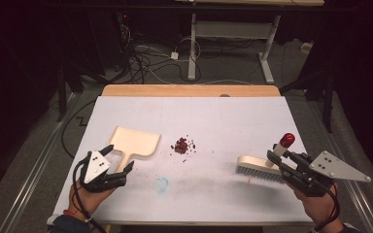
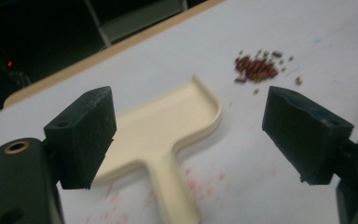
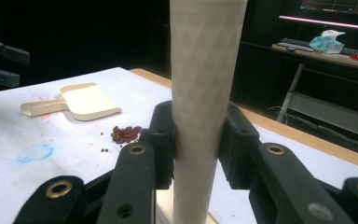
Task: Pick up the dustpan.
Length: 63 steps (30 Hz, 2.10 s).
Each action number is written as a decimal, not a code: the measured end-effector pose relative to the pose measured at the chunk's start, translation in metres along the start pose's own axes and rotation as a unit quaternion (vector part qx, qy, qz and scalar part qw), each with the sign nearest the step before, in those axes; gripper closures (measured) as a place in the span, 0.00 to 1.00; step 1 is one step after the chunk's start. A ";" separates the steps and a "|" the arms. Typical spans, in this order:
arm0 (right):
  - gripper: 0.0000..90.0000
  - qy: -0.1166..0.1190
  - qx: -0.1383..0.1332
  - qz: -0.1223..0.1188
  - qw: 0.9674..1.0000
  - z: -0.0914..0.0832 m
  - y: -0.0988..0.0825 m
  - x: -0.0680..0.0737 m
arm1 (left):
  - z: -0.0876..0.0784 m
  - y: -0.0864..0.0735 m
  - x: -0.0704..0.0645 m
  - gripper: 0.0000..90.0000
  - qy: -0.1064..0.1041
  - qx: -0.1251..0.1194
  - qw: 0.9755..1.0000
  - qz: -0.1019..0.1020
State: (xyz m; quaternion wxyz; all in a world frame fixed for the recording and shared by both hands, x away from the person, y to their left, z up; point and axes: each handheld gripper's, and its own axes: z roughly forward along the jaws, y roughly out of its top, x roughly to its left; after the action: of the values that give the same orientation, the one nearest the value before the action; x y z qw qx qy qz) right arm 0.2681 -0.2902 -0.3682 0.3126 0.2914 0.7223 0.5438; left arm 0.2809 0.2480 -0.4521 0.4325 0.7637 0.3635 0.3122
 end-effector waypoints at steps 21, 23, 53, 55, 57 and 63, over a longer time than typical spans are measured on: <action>0.78 0.010 0.012 -0.026 1.000 0.012 0.003 0.008 | -0.013 -0.022 -0.005 0.17 -0.017 0.056 0.998 -0.003; 0.78 0.012 0.013 -0.030 0.999 0.015 0.003 0.008 | -0.012 -0.023 -0.005 0.18 -0.007 0.071 0.997 -0.010; 0.78 0.022 0.031 -0.033 0.999 0.025 -0.002 0.012 | 0.087 -0.014 0.022 0.69 -0.023 0.194 0.974 -0.112; 0.78 0.025 0.032 -0.032 0.999 0.026 -0.002 0.012 | 0.089 -0.014 0.024 0.70 -0.030 0.188 0.976 -0.109; 0.78 0.024 0.035 -0.031 0.999 0.027 -0.002 0.013 | 0.090 -0.014 0.025 0.70 -0.034 0.188 0.975 -0.113; 0.78 0.025 0.036 -0.031 0.999 0.028 -0.002 0.012 | 0.091 -0.010 0.026 0.71 -0.030 0.193 0.976 -0.099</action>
State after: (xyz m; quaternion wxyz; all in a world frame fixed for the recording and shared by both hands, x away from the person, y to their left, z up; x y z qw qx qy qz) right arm 0.2818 -0.2644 -0.3779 0.3002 0.2662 0.7575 0.5150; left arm 0.3634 0.2336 -0.4962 0.3168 0.8020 0.4773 0.1689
